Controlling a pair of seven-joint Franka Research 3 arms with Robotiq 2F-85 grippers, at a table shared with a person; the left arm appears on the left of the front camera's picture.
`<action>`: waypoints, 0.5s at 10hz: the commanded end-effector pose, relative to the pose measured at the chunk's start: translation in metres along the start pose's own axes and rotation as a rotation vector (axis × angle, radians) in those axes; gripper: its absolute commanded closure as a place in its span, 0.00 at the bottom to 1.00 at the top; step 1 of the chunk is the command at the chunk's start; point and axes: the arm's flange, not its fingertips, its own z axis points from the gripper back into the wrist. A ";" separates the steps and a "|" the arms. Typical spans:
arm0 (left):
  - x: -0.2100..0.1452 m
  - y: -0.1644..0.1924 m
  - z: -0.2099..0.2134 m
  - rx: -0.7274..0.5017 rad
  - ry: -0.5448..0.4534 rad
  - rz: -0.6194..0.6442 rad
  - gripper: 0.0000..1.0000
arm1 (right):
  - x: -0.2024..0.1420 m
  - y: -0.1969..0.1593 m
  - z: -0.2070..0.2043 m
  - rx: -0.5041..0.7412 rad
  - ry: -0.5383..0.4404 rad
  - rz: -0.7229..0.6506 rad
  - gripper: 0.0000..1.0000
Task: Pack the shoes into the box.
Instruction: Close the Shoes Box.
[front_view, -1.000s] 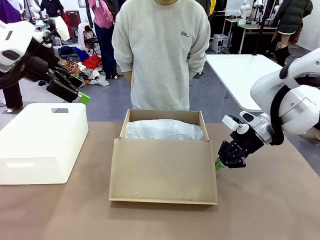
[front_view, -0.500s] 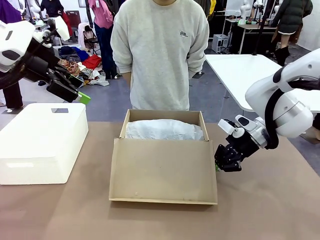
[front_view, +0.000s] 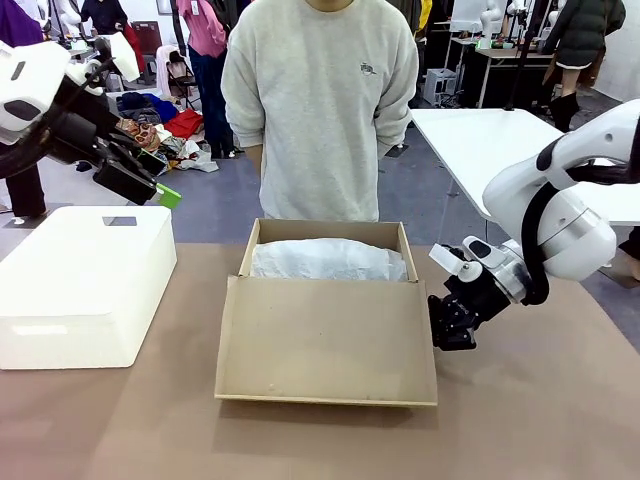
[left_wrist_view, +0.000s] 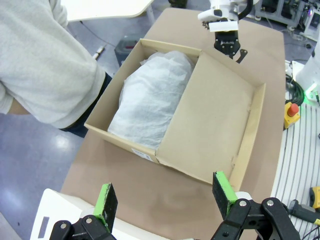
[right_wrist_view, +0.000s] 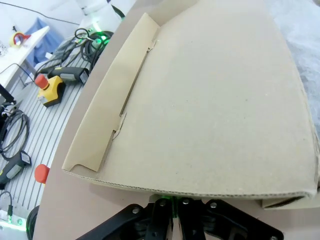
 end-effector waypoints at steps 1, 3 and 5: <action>0.000 0.000 0.001 -0.009 -0.008 0.000 0.00 | 0.007 0.008 0.005 -0.013 -0.088 0.049 1.00; 0.000 0.000 0.001 -0.009 -0.008 0.000 0.00 | 0.016 0.015 0.013 -0.022 -0.155 0.062 1.00; 0.000 0.000 0.001 -0.009 -0.008 0.000 0.00 | 0.019 0.015 0.025 -0.085 -0.269 0.027 1.00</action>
